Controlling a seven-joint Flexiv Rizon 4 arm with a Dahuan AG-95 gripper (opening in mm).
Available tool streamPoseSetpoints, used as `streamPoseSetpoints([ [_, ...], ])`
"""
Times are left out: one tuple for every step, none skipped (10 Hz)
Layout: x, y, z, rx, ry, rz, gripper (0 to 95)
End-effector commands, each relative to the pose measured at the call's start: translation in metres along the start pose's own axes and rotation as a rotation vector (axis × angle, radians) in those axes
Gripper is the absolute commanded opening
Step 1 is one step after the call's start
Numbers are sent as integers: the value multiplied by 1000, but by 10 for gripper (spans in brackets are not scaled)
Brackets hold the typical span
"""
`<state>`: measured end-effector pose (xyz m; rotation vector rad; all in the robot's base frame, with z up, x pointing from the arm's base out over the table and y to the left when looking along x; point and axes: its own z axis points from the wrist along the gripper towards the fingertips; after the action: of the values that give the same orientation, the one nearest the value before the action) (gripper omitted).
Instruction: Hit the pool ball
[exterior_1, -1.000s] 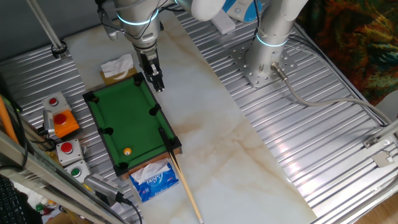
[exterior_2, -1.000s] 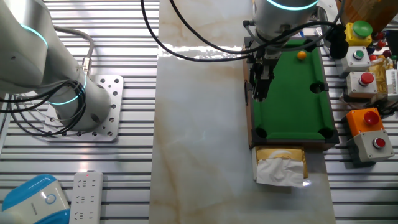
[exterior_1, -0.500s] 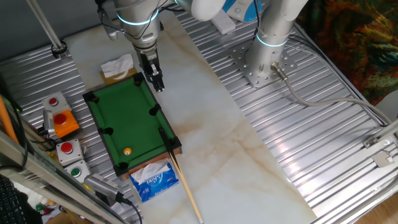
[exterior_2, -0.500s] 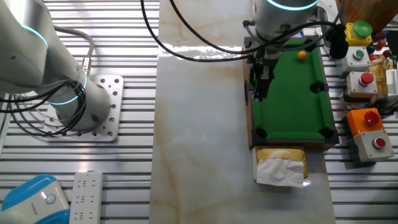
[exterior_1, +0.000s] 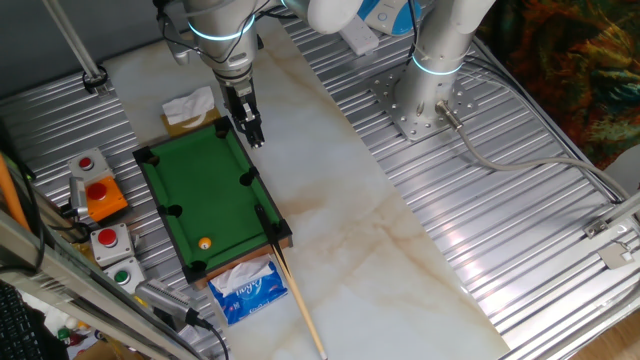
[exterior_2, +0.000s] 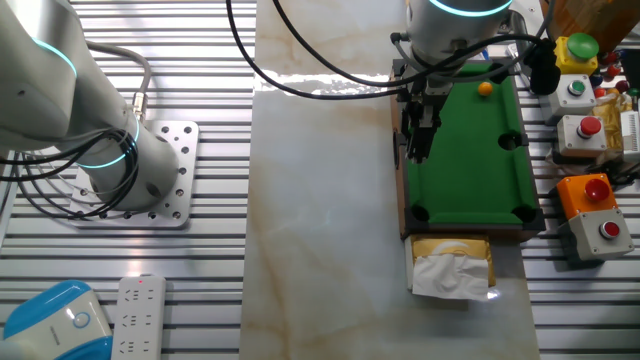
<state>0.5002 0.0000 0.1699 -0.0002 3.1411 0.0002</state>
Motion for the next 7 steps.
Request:
streamPoseSetpoints([
  [0,0,0,46,40,-1024,0],
  [0,0,0,9,29,-982,0],
  [0,0,0,-1,30,-961,0],
  [0,0,0,-7,44,-1004,0],
  [0,0,-1,-11,58,-1029,0],
  [0,0,-1,-19,80,-1074,0],
  [0,0,-1,-9,100,-1153,0],
])
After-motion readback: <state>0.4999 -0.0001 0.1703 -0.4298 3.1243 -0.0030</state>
